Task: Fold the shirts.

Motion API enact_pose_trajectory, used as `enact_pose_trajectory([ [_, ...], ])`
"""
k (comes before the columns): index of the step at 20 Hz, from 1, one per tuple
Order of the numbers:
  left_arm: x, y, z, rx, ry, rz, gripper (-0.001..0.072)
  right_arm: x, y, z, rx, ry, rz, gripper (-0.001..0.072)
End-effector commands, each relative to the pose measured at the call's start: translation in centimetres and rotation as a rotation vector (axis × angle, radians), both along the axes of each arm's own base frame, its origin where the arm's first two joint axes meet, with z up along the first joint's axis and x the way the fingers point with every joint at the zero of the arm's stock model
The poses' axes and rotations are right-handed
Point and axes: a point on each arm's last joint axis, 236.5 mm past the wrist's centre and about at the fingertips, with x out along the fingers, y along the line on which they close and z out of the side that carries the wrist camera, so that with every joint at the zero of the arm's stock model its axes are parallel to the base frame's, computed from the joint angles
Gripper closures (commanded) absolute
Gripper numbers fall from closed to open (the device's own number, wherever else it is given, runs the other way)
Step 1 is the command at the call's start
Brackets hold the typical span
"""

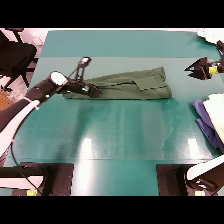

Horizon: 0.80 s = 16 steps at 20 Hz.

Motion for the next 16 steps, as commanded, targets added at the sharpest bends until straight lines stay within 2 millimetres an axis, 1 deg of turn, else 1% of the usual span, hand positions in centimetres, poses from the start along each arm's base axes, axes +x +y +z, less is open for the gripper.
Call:
enact_pose_trajectory([
  [1,1.4,-2.5,-3.1,-0.022,0.062,0.080,0.0686,-0.4,-0.1,-1.7,0.007,0.039,-0.020,0.0099],
  [2,2.4,-2.8,-3.3,-0.029,0.049,0.111,0.0686,-0.7,0.1,-2.7,0.017,0.058,-0.019,0.0078],
  [3,3.4,-2.9,-3.3,-0.038,0.036,0.140,0.0686,-1.0,0.4,-3.5,0.032,0.071,-0.016,0.0040],
  [5,4.8,-3.0,-3.1,-0.049,0.015,0.173,0.0686,-1.8,1.4,-5.4,0.042,0.095,0.009,0.0013],
  [6,5.5,-2.8,-2.9,-0.044,-0.012,0.186,0.0686,-2.0,2.0,-5.9,0.060,0.085,0.028,0.0002],
  [8,6.6,-2.3,-2.6,-0.036,-0.058,0.211,0.0686,-1.9,3.4,-6.5,0.089,0.052,0.057,0.0001],
  [9,6.9,-2.1,-2.5,-0.026,-0.075,0.214,0.0686,-1.8,3.8,-7.1,0.080,0.049,0.060,0.0001],
  [11,6.8,-2.0,-3.2,-0.015,-0.066,0.209,0.0686,-1.3,4.5,-8.2,0.075,0.051,0.065,0.0001],
  [14,6.2,-2.2,-4.6,-0.004,-0.028,0.196,0.0686,-0.6,6.6,-9.5,0.103,0.091,0.141,0.0001],
  [16,6.2,-2.2,-4.7,-0.003,-0.024,0.193,0.0686,0.3,7.9,-10.0,0.108,0.103,0.174,0.0001],
])
